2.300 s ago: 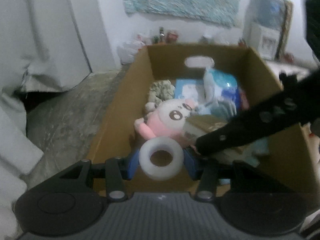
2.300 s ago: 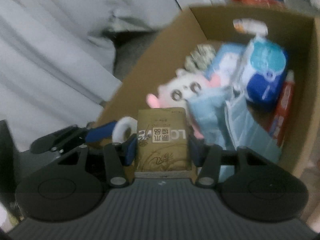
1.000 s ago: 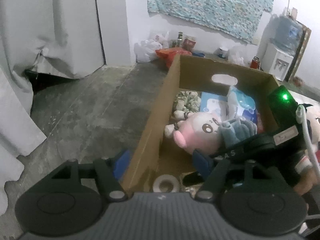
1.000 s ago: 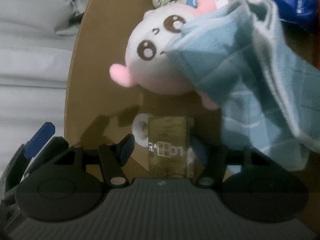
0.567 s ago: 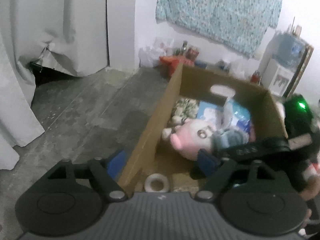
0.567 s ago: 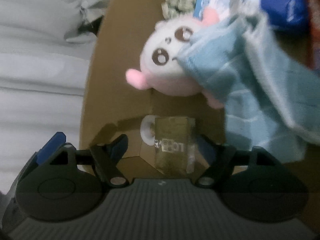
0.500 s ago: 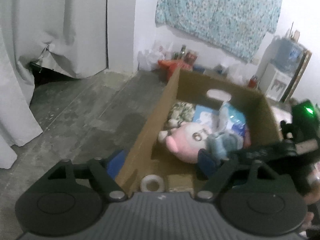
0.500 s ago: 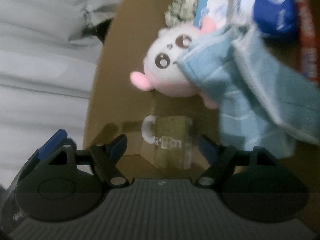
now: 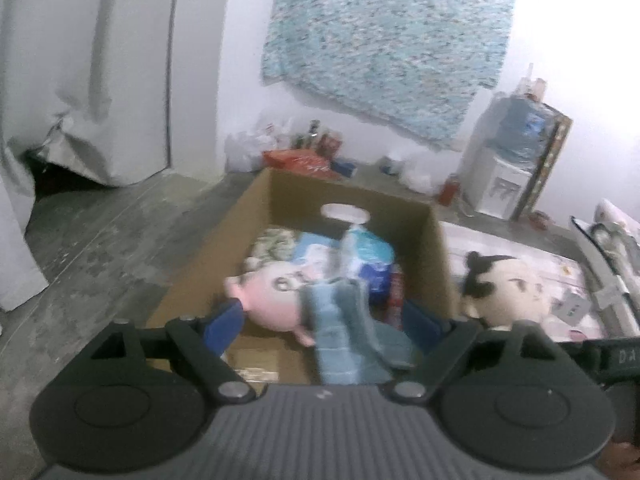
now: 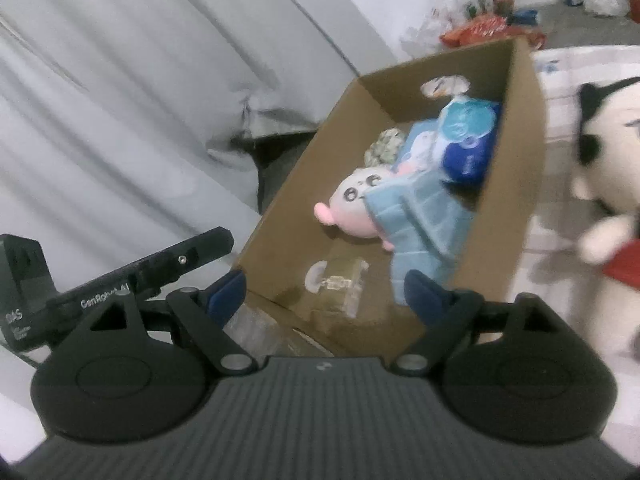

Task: Organize soft objects
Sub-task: 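Move both grippers back over the items on the bed, then lower the left gripper onto the white printed card and close it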

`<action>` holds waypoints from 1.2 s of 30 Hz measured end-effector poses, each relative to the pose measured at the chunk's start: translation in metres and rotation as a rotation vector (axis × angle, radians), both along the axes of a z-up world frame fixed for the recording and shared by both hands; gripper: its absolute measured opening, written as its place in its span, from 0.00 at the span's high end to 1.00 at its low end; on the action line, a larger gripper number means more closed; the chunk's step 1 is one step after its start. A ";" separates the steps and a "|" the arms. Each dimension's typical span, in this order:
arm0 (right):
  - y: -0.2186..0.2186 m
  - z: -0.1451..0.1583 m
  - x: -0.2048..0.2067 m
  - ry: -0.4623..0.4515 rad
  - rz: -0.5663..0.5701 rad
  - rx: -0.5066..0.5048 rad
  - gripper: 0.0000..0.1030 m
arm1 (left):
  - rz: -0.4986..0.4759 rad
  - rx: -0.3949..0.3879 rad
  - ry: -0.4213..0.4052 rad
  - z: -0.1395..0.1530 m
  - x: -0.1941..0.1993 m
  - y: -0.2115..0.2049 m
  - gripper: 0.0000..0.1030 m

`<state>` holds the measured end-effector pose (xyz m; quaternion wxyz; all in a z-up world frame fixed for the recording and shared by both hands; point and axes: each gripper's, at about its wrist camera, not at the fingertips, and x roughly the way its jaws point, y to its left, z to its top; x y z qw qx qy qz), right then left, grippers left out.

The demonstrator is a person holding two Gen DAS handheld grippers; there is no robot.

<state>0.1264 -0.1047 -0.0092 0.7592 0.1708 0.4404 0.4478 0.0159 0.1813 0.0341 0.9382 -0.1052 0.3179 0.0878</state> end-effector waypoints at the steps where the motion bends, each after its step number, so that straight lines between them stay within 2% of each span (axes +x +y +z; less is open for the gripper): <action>1: -0.013 0.002 -0.004 -0.017 -0.016 0.002 0.16 | -0.014 0.003 -0.005 0.002 0.000 -0.009 0.12; 8: -0.099 0.006 -0.027 -0.092 -0.145 0.029 0.16 | -0.103 0.012 0.014 0.004 0.005 -0.062 0.12; 13: -0.157 0.003 -0.035 -0.089 -0.245 0.069 0.16 | -0.154 0.024 0.021 0.005 0.008 -0.102 0.12; 27: -0.273 -0.008 -0.045 -0.121 -0.369 0.127 0.16 | -0.224 0.056 0.026 0.009 0.027 -0.193 0.10; 36: -0.323 -0.018 -0.043 -0.144 -0.448 0.125 0.16 | -0.330 0.089 0.030 0.005 0.061 -0.257 0.08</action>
